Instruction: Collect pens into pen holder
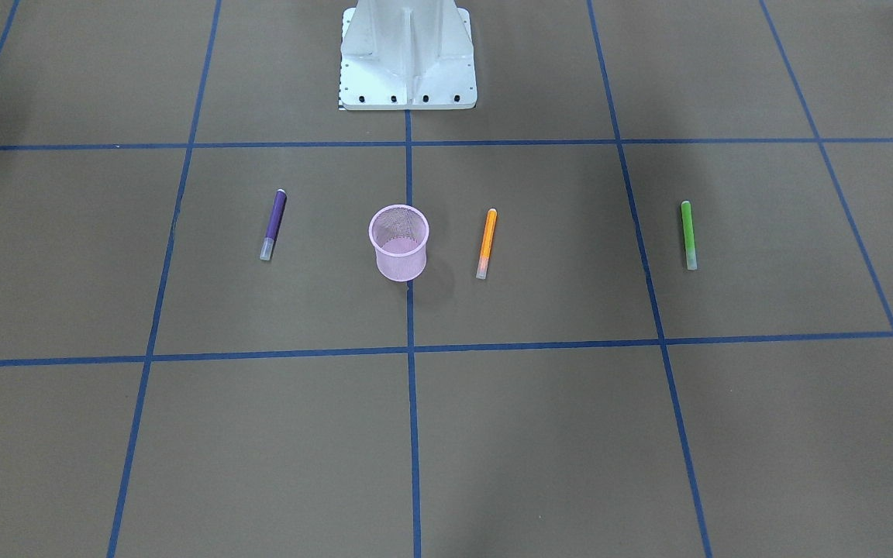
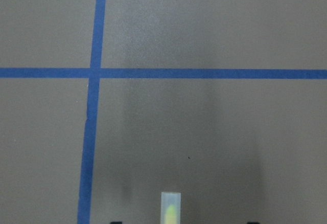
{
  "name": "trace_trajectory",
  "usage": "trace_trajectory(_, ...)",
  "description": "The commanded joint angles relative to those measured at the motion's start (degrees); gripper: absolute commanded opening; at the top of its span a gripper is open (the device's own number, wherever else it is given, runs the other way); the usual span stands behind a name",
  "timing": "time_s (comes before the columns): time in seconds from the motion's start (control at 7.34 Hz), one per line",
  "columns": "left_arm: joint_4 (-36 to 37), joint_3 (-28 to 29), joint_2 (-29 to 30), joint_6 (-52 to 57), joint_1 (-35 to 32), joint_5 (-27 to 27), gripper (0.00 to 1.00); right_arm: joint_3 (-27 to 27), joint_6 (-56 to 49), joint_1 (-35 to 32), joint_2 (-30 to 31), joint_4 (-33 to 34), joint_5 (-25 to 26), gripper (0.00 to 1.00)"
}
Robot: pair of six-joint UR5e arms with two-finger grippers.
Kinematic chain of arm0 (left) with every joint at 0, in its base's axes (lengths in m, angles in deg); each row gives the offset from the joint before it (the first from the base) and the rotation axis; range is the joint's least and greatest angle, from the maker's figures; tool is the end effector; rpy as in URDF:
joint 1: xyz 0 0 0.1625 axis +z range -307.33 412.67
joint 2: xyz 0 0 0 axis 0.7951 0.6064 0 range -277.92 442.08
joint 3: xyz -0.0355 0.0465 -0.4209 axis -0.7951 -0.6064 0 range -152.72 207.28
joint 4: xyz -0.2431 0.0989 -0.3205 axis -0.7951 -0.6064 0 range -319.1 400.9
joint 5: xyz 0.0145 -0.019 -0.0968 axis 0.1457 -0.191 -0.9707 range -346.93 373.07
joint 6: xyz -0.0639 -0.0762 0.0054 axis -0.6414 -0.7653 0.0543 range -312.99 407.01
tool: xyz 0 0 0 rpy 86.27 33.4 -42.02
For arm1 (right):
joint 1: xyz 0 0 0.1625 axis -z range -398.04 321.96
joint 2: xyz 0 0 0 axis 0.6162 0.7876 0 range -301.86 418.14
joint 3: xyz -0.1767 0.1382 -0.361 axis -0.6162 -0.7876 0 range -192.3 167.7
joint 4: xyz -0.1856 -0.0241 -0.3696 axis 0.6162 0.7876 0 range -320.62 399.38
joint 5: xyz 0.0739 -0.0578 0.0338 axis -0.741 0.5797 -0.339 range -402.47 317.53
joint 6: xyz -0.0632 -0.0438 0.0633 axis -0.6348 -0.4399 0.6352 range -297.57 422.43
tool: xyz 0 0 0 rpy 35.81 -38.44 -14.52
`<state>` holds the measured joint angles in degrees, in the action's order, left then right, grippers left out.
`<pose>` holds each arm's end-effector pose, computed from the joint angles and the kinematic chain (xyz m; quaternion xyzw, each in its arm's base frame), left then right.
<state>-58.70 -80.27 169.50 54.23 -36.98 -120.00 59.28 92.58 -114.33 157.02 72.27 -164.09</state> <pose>-0.0624 -0.4810 0.5104 0.2190 0.3462 0.1380 0.9017 -0.0187 -0.4192 0.7864 0.1312 -0.3366 0.0636 0.9303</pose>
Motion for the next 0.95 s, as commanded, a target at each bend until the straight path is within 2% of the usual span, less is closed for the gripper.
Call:
trace_trajectory(0.0,-0.1,0.0,0.0,-0.1,0.0,0.0,1.0,-0.2,2.0,2.0,0.0,0.0,0.8,0.71)
trace_trajectory(0.27,-0.1,0.0,0.0,-0.1,0.0,0.0,1.0,-1.8,2.5,2.5,0.0,-1.4,0.9,0.64)
trace_trajectory(0.41,-0.4,0.0,0.0,-0.1,0.0,0.0,1.0,-4.7,4.5,2.9,-0.5,-5.3,0.9,0.61)
trace_trajectory(0.54,-1.2,0.1,-0.1,-0.2,0.0,0.0,1.0,-5.0,5.7,3.4,-0.9,-6.3,0.9,0.59)
trace_trajectory(0.68,-1.3,0.1,-0.1,-0.2,0.0,0.0,1.0,-5.1,5.8,3.6,-1.6,-6.3,1.1,0.49)
trace_trajectory(0.82,-1.3,0.1,-0.1,-0.2,0.0,0.0,1.0,-5.1,5.8,3.6,-1.7,-6.3,1.3,0.31)
